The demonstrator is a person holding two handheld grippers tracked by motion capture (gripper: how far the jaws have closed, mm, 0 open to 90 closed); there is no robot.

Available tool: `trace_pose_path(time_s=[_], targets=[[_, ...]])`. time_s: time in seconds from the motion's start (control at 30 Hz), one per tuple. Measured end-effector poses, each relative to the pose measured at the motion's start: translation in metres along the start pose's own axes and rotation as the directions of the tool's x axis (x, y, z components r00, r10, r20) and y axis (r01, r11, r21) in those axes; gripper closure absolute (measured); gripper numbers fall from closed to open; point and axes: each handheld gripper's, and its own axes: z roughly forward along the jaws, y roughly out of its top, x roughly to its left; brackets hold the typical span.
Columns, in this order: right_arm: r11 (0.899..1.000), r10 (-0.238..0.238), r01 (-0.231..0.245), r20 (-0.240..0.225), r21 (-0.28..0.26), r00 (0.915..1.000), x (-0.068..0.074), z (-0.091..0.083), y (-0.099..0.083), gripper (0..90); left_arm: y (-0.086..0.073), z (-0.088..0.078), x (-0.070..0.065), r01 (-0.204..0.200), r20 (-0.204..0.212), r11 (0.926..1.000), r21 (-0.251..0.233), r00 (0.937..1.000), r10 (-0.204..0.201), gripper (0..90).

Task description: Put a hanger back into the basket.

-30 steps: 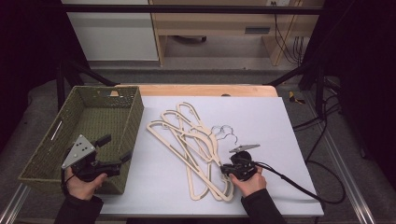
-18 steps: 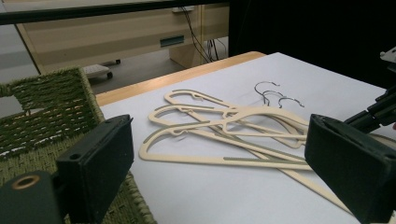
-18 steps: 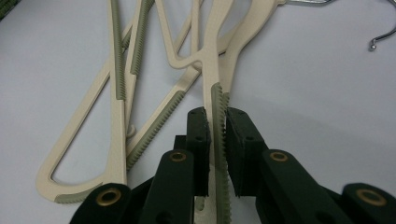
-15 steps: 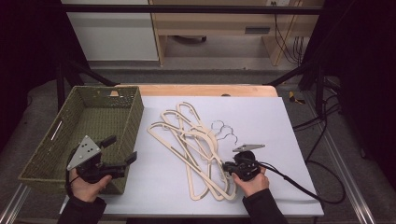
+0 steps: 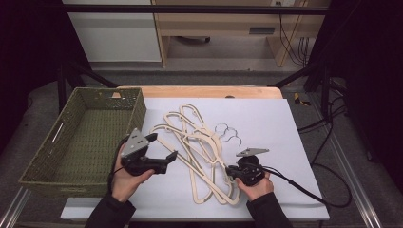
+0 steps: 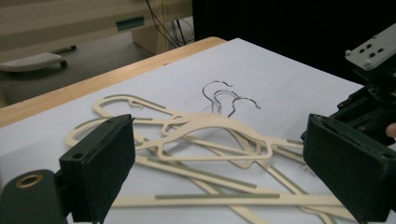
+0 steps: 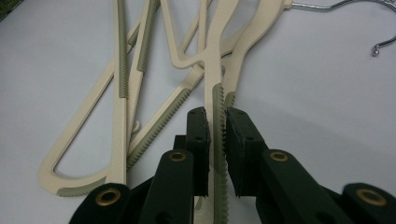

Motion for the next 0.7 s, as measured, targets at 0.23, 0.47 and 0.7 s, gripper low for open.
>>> trace_pose_path(time_s=[0.23, 0.47, 0.7], targets=[[1.000, -0.001, 0.001, 0.001, -0.001, 1.0000, 0.000, 0.000, 0.000, 80.3, 0.011, 0.050, -0.004, -0.001, 0.034, 0.9987, 0.052, 0.9994, -0.001, 10.5], [1.000, -0.004, 0.004, 0.001, -0.002, 1.0000, 0.000, 0.000, 0.000, 80.3, 0.014, 0.101, 0.000, 0.000, 0.056, 0.9956, 0.094, 0.9984, -0.005, 11.6], [1.000, -0.001, 0.001, 0.001, -0.005, 1.0000, 0.000, 0.001, 0.000, 80.2, 0.010, 0.132, 0.005, 0.015, 0.047, 0.9904, 0.138, 0.9987, -0.022, 14.4]])
